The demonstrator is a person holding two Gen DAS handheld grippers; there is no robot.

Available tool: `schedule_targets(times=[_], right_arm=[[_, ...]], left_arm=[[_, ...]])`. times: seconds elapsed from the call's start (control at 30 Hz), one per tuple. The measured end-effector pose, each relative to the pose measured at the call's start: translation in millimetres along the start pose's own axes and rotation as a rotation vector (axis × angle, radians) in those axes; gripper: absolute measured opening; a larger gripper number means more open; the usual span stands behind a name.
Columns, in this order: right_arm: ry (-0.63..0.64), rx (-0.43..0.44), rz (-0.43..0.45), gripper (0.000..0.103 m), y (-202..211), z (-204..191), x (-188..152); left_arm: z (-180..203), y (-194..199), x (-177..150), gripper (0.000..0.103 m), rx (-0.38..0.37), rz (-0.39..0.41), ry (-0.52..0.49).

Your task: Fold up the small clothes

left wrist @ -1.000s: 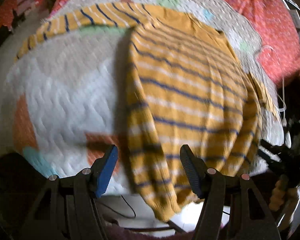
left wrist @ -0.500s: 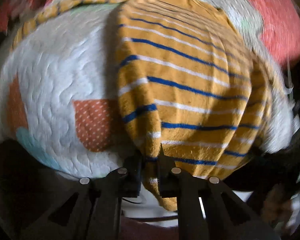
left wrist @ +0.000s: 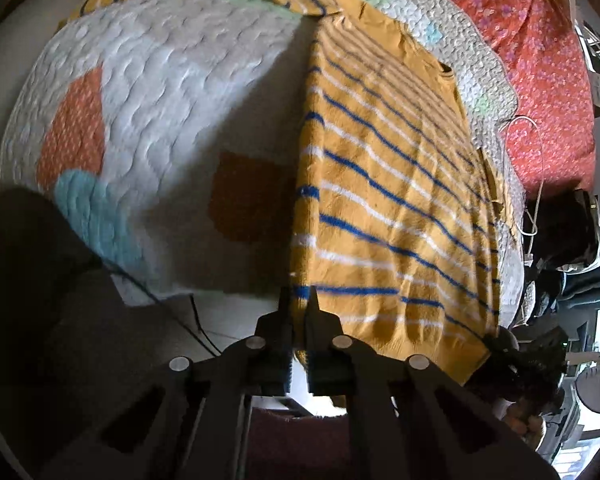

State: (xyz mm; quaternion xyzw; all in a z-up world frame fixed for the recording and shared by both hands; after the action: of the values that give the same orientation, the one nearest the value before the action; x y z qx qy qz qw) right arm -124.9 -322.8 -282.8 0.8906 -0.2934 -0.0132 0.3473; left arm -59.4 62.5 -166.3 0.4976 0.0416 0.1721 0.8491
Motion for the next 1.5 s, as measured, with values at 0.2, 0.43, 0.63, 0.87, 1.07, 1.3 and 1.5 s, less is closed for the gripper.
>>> schedule_targets(times=[0.2,0.43,0.63,0.87,1.07,1.3,1.5], right_arm=[[0.028,-0.053,-0.008,0.006,-7,-1,6],[0.132,-0.242,-0.051,0.01,-33,-2,5],[0.123,-0.254,-0.097,0.053,-59,1,0],[0.154,-0.306,-0.067,0.068,-72,-5,6],[0.123,-0.331,-0.072,0.068,-82,2,9],[0.093,-0.237,0.094,0.068,-9,-19,40],[0.001,-0.422,0.488,0.068,81,37,183]], left_arm=[[-19,10,2,0.004,-0.039,0.016,0.059],[-16,12,1,0.005,-0.016,0.028,0.022],[-30,0,0,0.021,0.011,-0.011,0.078],[-12,-11,-7,0.045,-0.034,-0.017,-0.003],[9,-34,-22,0.047,0.015,-0.071,-0.112],[13,7,-10,0.047,0.001,0.031,-0.097],[49,43,18,0.048,0.081,0.17,-0.234]])
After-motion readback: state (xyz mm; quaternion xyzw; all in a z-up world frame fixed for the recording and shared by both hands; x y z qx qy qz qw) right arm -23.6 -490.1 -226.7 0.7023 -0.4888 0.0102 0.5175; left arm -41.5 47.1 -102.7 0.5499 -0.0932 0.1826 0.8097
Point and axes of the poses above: each gripper's, at about its wrist camera, not at the fingertips, and y roughly against the way its jaws point, z to its right, x to its top, the point moved 8 cm from there along -y, roughly the way its jaws point, and after that the axes turned 7 degrees about y, right-handed, at the moved point
